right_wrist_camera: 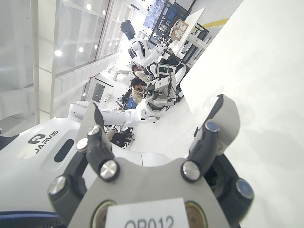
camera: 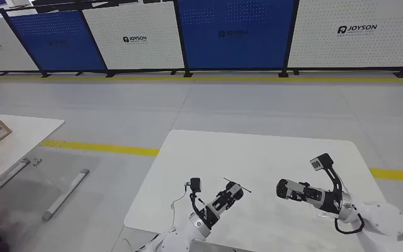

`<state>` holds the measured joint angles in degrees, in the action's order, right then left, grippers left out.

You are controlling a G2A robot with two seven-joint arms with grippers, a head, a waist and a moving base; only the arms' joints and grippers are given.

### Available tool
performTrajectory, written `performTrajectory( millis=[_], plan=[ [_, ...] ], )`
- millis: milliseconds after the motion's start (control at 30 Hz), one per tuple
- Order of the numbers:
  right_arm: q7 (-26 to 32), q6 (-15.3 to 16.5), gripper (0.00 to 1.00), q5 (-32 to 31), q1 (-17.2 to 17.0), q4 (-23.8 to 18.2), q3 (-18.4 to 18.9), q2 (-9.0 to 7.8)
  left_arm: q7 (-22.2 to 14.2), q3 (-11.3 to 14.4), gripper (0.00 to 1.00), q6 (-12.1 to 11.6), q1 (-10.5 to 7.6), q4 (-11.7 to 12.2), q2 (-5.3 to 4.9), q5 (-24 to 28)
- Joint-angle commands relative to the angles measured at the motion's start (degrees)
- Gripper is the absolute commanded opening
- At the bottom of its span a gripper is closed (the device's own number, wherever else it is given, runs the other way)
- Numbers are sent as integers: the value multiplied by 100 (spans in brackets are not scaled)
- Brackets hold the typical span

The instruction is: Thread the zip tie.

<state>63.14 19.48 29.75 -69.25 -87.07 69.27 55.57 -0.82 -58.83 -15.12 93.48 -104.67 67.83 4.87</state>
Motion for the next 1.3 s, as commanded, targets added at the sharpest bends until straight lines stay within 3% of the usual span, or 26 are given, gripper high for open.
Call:
performTrajectory(
  millis=[0, 133, 200, 333, 400, 633, 967, 1100, 1267],
  plan=[
    [0, 0, 100, 0, 0, 0, 0, 0, 7, 4, 0, 4, -11, -18, 3, 5],
    [0, 0, 100, 0, 0, 0, 0, 0, 43, 17, 0, -158, 54, -306, 8, 17],
    [0, 0, 100, 0, 0, 0, 0, 0, 102, -13, 0, -436, 147, -515, 10, 168],
    [0, 0, 100, 0, 0, 0, 0, 0, 47, -66, 0, -436, 256, -1019, 17, 415],
    [0, 0, 100, 0, 0, 0, 0, 0, -107, -65, 0, -436, 318, -1139, 18, 590],
    [0, 0, 100, 0, 0, 0, 0, 0, -105, -64, 0, -424, 312, -1132, 19, 589],
    [0, 0, 100, 0, 0, 0, 0, 0, 65, 26, 0, 219, 91, -703, 53, 135],
    [0, 0, 100, 0, 0, 0, 0, 0, 55, 75, 0, 374, 46, -622, 67, 133],
    [0, 0, 100, 0, 0, 0, 0, 0, 27, 81, 0, 385, 39, -620, 67, 137]
  ],
)
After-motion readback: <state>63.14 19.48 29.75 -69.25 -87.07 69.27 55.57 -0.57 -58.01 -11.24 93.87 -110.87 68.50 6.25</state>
